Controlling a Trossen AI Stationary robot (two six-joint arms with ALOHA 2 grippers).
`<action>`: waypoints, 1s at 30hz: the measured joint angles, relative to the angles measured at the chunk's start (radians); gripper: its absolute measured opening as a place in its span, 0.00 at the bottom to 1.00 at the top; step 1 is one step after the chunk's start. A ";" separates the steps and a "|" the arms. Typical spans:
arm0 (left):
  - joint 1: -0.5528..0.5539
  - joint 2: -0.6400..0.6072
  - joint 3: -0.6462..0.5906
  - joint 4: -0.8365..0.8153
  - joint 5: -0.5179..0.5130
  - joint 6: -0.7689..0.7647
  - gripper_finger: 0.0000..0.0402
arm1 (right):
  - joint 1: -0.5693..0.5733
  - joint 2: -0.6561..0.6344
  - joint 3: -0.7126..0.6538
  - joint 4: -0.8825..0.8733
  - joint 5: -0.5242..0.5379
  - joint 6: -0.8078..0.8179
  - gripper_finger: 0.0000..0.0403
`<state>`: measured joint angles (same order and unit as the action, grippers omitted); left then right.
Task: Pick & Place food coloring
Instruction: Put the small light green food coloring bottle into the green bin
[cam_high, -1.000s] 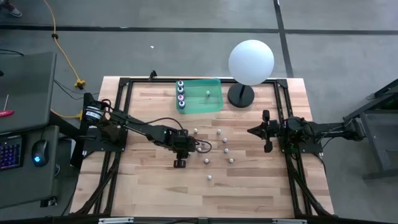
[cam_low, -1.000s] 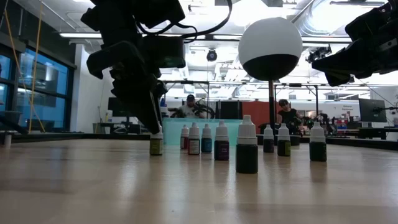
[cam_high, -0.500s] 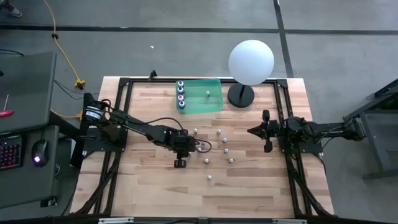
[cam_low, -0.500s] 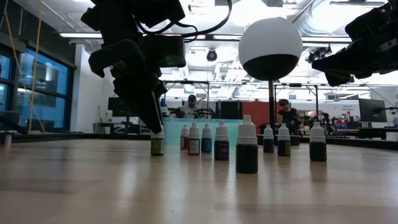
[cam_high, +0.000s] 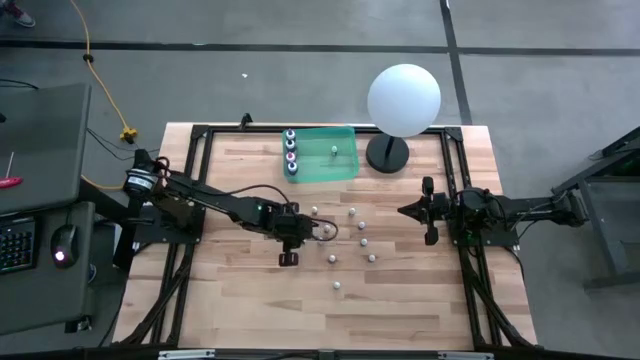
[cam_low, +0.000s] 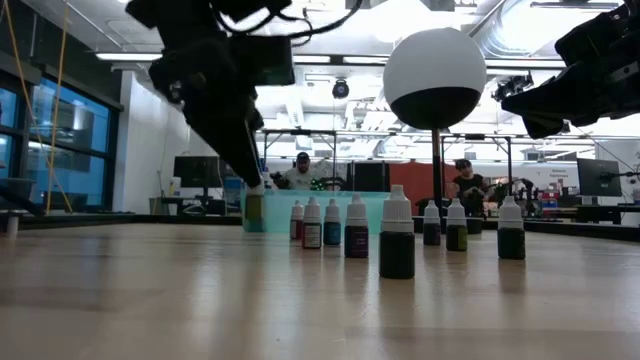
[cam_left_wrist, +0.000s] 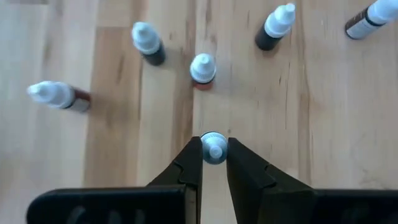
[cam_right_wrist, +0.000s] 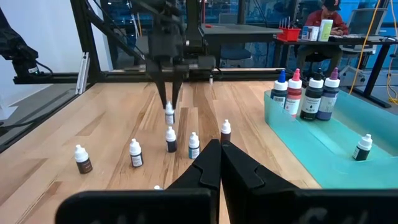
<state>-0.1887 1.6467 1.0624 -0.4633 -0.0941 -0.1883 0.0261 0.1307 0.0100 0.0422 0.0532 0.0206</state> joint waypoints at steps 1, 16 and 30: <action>0.000 -0.007 0.015 -0.024 -0.004 0.000 0.11 | 0.000 0.000 0.000 0.000 0.000 0.000 0.00; 0.088 -0.028 0.469 -0.403 -0.004 -0.082 0.11 | 0.000 0.000 0.000 0.000 0.000 0.000 0.00; 0.421 -0.005 0.740 -0.510 0.067 0.000 0.10 | 0.000 0.000 0.000 0.000 0.000 0.000 0.00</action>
<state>0.2320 1.6414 1.8022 -0.9734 -0.0271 -0.1880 0.0265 0.1307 0.0097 0.0418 0.0529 0.0204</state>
